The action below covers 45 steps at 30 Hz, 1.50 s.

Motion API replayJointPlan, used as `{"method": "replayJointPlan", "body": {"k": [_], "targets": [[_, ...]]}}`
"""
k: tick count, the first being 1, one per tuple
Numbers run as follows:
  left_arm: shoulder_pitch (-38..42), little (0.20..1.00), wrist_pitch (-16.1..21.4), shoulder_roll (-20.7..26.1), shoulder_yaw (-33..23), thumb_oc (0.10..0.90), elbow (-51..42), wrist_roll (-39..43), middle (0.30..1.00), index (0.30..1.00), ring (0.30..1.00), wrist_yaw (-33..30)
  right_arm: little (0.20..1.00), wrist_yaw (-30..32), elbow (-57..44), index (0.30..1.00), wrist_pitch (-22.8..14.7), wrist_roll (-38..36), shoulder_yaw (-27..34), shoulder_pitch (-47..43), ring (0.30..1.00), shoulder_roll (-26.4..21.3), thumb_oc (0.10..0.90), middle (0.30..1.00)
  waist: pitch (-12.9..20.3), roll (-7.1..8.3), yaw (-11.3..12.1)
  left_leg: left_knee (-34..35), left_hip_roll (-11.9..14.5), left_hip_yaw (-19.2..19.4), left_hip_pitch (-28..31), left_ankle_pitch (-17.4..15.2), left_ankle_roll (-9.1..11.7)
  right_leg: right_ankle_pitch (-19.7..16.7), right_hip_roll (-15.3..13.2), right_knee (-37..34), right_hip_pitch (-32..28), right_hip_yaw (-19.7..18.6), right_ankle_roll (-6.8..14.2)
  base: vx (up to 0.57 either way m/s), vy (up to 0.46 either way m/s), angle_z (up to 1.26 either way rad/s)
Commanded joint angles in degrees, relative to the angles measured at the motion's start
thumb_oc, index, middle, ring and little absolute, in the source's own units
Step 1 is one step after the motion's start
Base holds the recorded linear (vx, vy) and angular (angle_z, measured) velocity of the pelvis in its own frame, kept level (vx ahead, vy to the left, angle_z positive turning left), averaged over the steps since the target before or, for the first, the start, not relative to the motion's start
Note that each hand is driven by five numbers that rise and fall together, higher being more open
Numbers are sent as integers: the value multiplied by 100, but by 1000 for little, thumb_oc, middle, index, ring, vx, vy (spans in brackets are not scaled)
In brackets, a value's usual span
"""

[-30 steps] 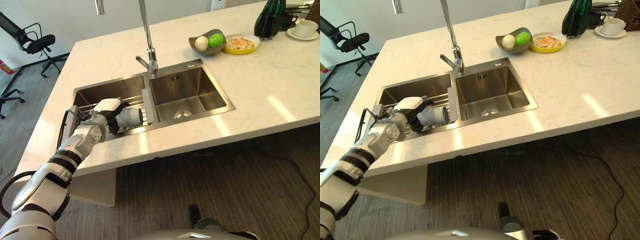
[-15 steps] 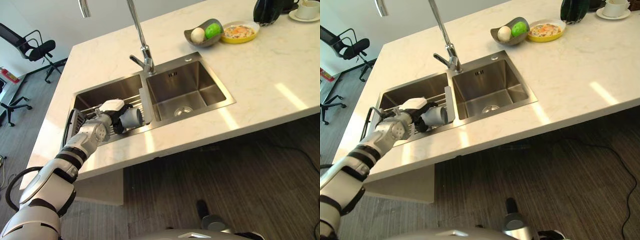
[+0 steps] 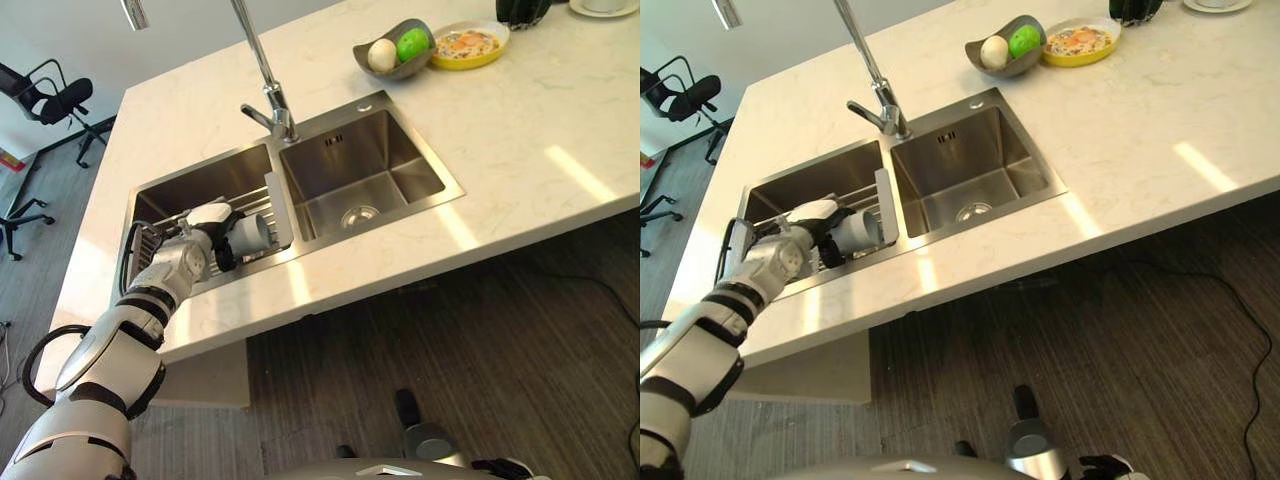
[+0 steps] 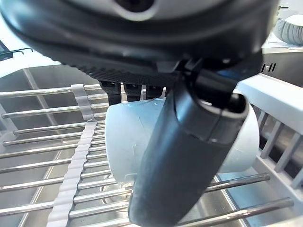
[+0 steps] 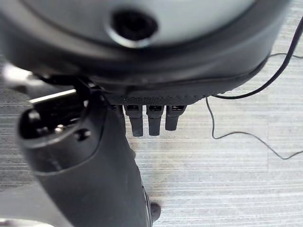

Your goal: Place the dishes in the dishwasher.

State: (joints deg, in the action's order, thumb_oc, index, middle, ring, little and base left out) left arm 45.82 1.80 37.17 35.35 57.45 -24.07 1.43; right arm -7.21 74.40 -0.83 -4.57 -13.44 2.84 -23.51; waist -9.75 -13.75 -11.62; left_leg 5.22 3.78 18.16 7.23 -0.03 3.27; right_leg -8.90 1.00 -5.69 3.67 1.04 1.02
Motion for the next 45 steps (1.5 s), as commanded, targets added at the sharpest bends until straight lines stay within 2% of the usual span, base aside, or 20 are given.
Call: {"method": "replayJointPlan", "body": {"k": [1,7,11,14,15,17,18,22,30,31,33,34,35,36,37,38,40,42,44,45], "targets": [[537,300,-198,328,-328,400,516,62,300,300,300,-175,900,-40,168,900,11,63,-157,21,900,66,800,900,197,480,-20,-22,-174,-94,-42,-50,160,965,-406,108,-768,-30,702,0,0,0],[327,300,-194,382,-597,400,497,228,300,300,300,-392,900,-33,144,900,0,21,-131,77,900,101,800,900,272,616,54,-22,-158,-138,-4,-61,159,971,-395,110,-835,11,689,0,0,0],[-88,300,-6,359,-1476,400,-30,1216,300,300,300,-1119,900,38,176,900,-19,-36,-70,137,900,223,800,900,372,789,176,-22,-145,-220,13,-60,160,966,-385,112,-875,73,667,0,0,0],[-721,300,530,86,-2393,400,-1139,2409,300,300,300,-1679,900,126,140,900,-46,-116,-3,210,900,352,800,900,420,925,263,-22,-132,-290,18,-58,166,961,-376,120,-895,106,646,-17,-16,4],[-766,300,519,84,-2419,400,-1174,2408,300,300,300,-1679,900,127,138,900,-46,-117,-16,219,900,340,800,900,429,916,251,-22,-132,-290,21,-61,166,964,-377,121,-897,106,647,0,0,0],[-1198,300,819,-162,-2843,400,-1843,2856,300,300,300,-1945,900,200,131,900,-44,-126,25,297,900,375,800,900,474,991,277,-22,-131,-316,30,-70,168,966,-370,126,-906,116,640,0,-1,9],[-1304,300,1194,-465,-3195,400,-2651,3389,300,300,300,-2353,900,305,144,900,-35,-98,32,321,900,394,800,900,520,1054,308,-22,-132,-331,27,-72,173,955,-358,127,-914,135,632,4,7,14],[-1240,300,1653,-856,-3447,400,-3768,4232,300,300,300,-2500,900,428,124,900,0,-35,-11,354,900,419,800,900,581,1150,388,-22,-123,-387,8,-67,179,933,-359,119,-921,187,622,0,4,6],[-1766,300,1755,-891,-3894,400,-5514,3949,300,300,300,-2601,900,512,25,900,-10,2,-67,457,900,545,800,900,616,1270,613,-22,-122,-541,-46,-57,186,965,-360,92,-966,340,601,-1,-9,9],[-2130,300,1684,-738,-4106,400,-5770,3585,300,300,300,-2691,900,697,102,900,-7,272,-129,421,900,562,800,900,610,1280,729,-22,-129,-605,-72,-51,182,974,-365,87,-966,395,596,-7,-16,8],[-2575,300,1609,-574,-4399,400,-6194,3101,300,300,300,-2881,900,847,122,900,-32,161,0,368,900,653,800,900,576,1270,907,-22,-144,-697,-123,-23,181,986,-369,83,-967,469,592,-13,-18,6],[-2606,300,1591,-583,-4409,400,-6231,3082,300,300,300,-2889,900,850,126,900,-34,158,-11,369,900,655,800,900,584,1272,894,-22,-146,-703,-125,-22,182,989,-370,83,-967,475,592,-18,-15,21],[-3047,300,1520,-445,-4637,400,-6429,2691,300,300,300,-2985,900,919,141,900,-58,151,55,331,900,717,800,900,551,1257,1064,-22,-166,-797,-170,5,189,1014,-388,74,-984,553,581,-9,-10,30],[-3073,300,1511,-451,-4647,400,-6453,2677,300,300,300,-2991,900,923,144,900,-61,152,44,334,900,720,800,900,557,1261,1047,-22,-168,-807,-170,6,190,1017,-390,74,-987,562,581,-27,-23,41],[-3749,300,1479,-489,-4956,400,-6564,2494,300,300,300,-3056,900,944,-2,900,-114,288,-39,228,900,736,800,900,466,1206,1332,-22,-230,-1032,-257,66,202,1052,-440,76,-994,779,557,-16,-15,41],[-3772,300,1478,-495,-4967,400,-6578,2491,300,300,300,-3057,900,944,-4,900,-114,289,-49,235,900,732,800,900,474,1205,1305,-22,-232,-1050,-259,67,202,1057,-442,76,-1000,797,557,-57,-23,53],[-4343,300,1339,-352,-5173,400,-6736,2248,300,300,300,-2860,900,912,-172,900,-150,464,-177,94,900,664,800,900,320,1126,1626,-109,-276,-1282,-409,180,234,1069,-530,86,-1007,1068,552,-103,-17,81],[-4518,300,1369,-445,-5208,400,-6783,2291,300,300,300,-2794,900,925,-304,900,-178,510,-216,33,900,555,800,900,34,1099,1850,-581,-307,-1371,-920,238,339,1033,-684,105,-949,1431,514,-250,-65,82],[-4706,300,1359,-500,-5175,400,-6771,2281,300,300,300,-2653,900,898,-338,900,-211,476,-169,49,900,510,800,900,-28,1084,1933,-747,-255,-1253,-1220,260,374,1092,-742,105,-908,1824,490,-170,-117,140],[-4774,300,1364,-542,-5171,400,-6764,2305,300,300,300,-2619,900,881,-320,900,-204,473,-146,68,900,484,800,900,-34,1062,1928,-816,-187,-1028,-1338,319,385,1110,-778,91,-915,2034,478,-109,-81,226]]}}
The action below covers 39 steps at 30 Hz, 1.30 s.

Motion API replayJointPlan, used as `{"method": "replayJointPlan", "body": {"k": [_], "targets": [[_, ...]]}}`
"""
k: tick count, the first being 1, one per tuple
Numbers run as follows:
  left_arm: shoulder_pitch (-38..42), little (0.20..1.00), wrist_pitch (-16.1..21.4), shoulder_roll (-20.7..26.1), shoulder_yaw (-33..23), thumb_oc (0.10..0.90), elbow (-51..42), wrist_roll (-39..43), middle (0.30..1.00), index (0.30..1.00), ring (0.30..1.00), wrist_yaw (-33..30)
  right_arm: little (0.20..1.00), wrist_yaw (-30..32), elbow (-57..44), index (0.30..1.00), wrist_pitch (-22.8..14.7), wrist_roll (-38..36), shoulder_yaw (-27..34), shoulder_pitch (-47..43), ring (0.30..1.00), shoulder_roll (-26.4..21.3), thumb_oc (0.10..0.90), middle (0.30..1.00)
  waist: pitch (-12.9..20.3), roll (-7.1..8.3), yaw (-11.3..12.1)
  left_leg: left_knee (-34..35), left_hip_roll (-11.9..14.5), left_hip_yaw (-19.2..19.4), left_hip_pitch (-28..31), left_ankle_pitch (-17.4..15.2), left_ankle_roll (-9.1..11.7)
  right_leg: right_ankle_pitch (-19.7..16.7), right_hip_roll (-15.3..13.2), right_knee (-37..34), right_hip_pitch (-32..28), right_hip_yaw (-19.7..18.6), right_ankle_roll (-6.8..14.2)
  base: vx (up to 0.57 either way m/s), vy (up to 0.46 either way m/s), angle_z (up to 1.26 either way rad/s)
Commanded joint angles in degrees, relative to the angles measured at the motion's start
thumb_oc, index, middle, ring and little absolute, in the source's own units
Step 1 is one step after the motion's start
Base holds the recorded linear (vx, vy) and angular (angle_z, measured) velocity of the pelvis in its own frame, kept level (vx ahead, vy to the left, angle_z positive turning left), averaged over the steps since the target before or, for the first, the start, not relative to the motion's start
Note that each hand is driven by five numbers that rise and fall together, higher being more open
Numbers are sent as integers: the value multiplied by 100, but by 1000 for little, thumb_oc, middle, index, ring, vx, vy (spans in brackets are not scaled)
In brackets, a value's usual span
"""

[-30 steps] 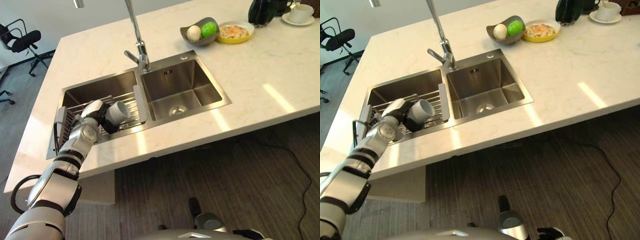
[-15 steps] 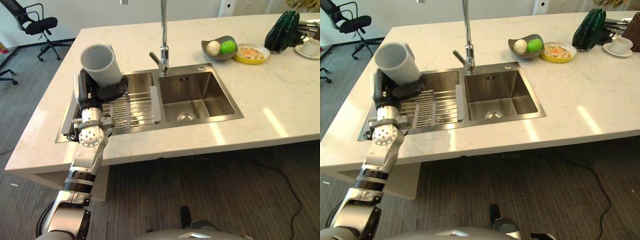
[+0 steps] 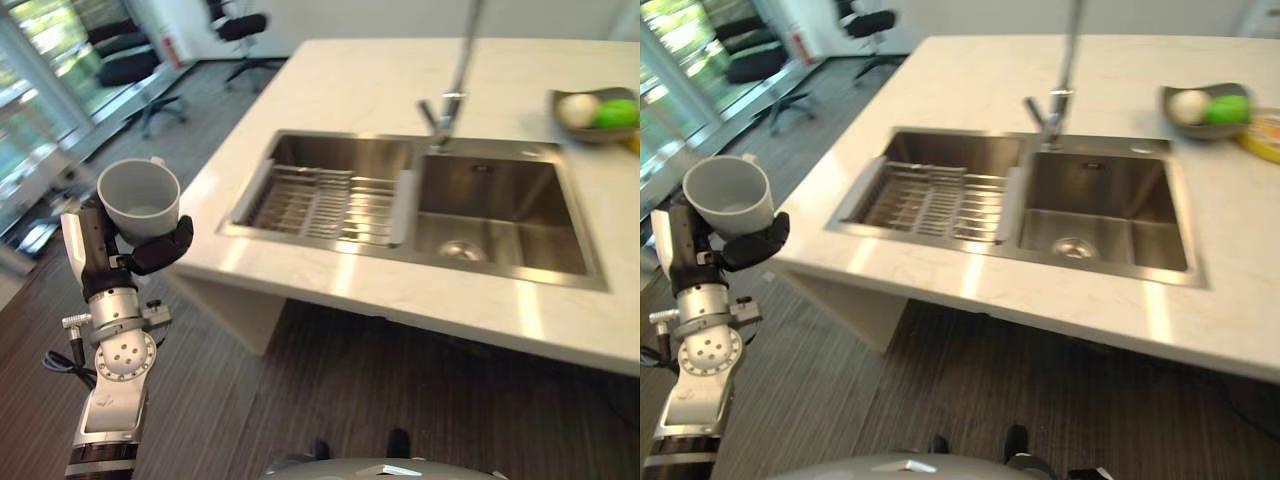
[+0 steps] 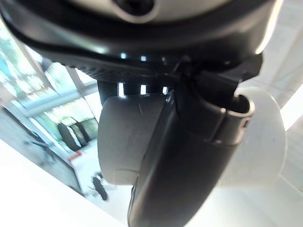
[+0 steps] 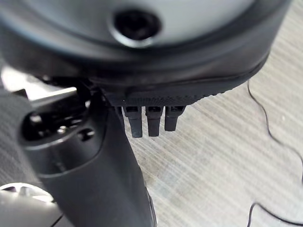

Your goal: Place the dishes in the dishwasher.

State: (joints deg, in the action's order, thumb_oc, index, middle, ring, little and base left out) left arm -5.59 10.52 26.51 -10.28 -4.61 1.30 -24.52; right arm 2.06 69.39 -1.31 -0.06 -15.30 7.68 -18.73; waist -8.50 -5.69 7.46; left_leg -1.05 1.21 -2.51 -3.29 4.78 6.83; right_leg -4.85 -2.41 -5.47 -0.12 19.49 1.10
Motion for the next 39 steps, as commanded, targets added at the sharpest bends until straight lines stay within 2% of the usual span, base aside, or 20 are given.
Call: {"method": "replayJointPlan", "body": {"k": [1,2,3,4,5,8,11,12,13,14,15,16,17,19,21,23,24,27,31,39], "targets": [[372,300,468,557,-559,400,-637,-246,300,300,300,63,900,-67,208,900,-167,14,100,-390,900,-14,800,900,-160,223,-75,-248,284,1720,-357,-27,42,727,-452,75,-549,529,457,-95,-61,293],[437,300,429,478,-466,400,-668,-212,300,300,300,140,900,-56,353,900,-127,-1,182,-397,900,-9,800,900,-36,242,-364,-294,792,3088,-156,-60,64,853,-475,100,-594,1070,402,-67,-51,284],[438,300,424,473,-465,400,-671,-211,300,300,300,144,900,-53,367,900,-131,-1,183,-406,900,-10,800,900,-45,235,-368,-318,804,3085,-159,-72,69,862,-467,100,-604,1079,393,-67,-55,291],[428,300,412,457,-385,400,-728,-194,300,300,300,269,900,-48,427,900,-110,-66,248,-415,900,14,800,900,-12,268,-445,-434,951,3650,-43,-168,7,876,-471,107,-649,1387,343,-74,-39,245],[438,300,414,443,-301,400,-710,-134,300,300,300,383,900,-27,430,900,-95,-167,316,-441,900,29,800,900,20,318,-455,-614,979,3938,13,-263,-40,871,-478,116,-711,1597,280,-70,-24,280],[393,300,427,417,-259,400,-825,-65,300,300,300,670,900,-47,360,900,-70,-328,419,-419,900,160,800,900,89,365,-357,-617,1061,4175,-13,-341,-112,909,-431,245,-916,2090,248,63,84,173],[253,300,400,252,-273,400,-896,-60,300,300,300,720,900,-75,222,900,-75,-270,319,-395,900,280,800,900,161,448,-308,-331,752,3833,39,-431,-272,869,-557,595,-959,2235,361,192,135,69],[265,300,391,208,-290,400,-921,-29,300,300,300,703,900,-98,143,900,-90,-266,274,-414,900,344,800,900,151,497,-234,-290,670,3724,71,-486,-354,847,-667,1045,-907,2350,451,258,237,79],[323,300,363,217,-212,400,-1099,-19,300,300,300,716,900,-94,-19,900,-111,-297,267,-366,900,460,800,900,79,585,-280,-88,454,3419,248,-691,-598,465,-1128,2437,-565,2072,820,256,266,88],[319,300,347,218,-213,400,-1117,-20,300,300,300,717,900,-91,-34,900,-105,-296,269,-358,900,464,800,900,77,602,-292,-64,397,3417,254,-704,-643,474,-1216,2550,-527,2066,874,368,309,118],[474,300,354,187,63,400,-1010,18,300,300,300,684,900,-126,-171,900,-119,-349,251,-354,900,528,800,900,-67,578,-632,173,188,2848,512,-805,-803,308,-1210,3724,234,922,1087,140,140,161],[523,300,351,195,150,400,-978,-78,300,300,300,655,900,-158,-235,900,-135,-381,224,-354,900,539,800,900,-118,542,-696,258,211,2763,506,-685,-849,364,-921,3926,583,470,999,185,39,159],[611,300,350,241,306,400,-946,-83,300,300,300,654,900,-213,-364,900,-182,-543,236,-335,900,585,800,900,-139,540,-885,347,177,2365,526,-615,-804,595,-273,3844,820,-356,972,114,-69,192],[834,300,372,195,545,400,-912,-38,300,300,300,721,900,-202,-346,900,-219,-704,225,-215,900,584,800,900,-117,529,-995,525,63,1745,556,-518,-696,751,100,3253,872,-923,866,231,-165,161],[1036,300,407,264,702,400,-908,-24,300,300,300,813,900,-182,-305,900,-220,-787,198,-145,900,607,800,900,-58,519,-946,565,144,1395,502,-496,-569,940,-140,2399,850,-1230,716,210,-292,161],[1017,300,435,298,719,400,-948,-138,300,300,300,633,900,-146,-254,900,-133,-808,155,-23,900,651,800,900,-58,591,-982,605,140,1070,522,-541,-447,810,-251,1234,598,-1536,756,199,-202,214],[1148,300,452,392,875,400,-954,-63,300,300,300,724,900,-142,-213,900,-249,-925,200,27,900,679,800,900,-35,669,-958,605,76,779,438,-528,-419,925,-42,1368,434,-1946,762,83,-178,101],[1045,300,501,216,695,400,-967,16,300,300,300,678,900,-126,-237,900,-161,-774,42,-258,900,658,800,900,141,784,-747,586,119,845,497,-559,-372,545,-98,757,200,-1625,723,128,-219,109],[906,300,548,130,675,400,-1007,211,300,300,300,730,900,-110,-738,900,-174,-697,-117,-291,900,498,800,900,205,865,-635,454,106,790,557,-595,-327,516,-65,326,-134,-1620,608,134,-110,-12],[580,300,473,-61,641,400,-1164,281,300,300,300,752,900,-62,-1365,900,-184,-1115,-60,-387,900,551,800,900,347,837,-825,472,182,884,728,-516,-271,576,63,206,-403,-1768,465,40,-35,-11]]}}
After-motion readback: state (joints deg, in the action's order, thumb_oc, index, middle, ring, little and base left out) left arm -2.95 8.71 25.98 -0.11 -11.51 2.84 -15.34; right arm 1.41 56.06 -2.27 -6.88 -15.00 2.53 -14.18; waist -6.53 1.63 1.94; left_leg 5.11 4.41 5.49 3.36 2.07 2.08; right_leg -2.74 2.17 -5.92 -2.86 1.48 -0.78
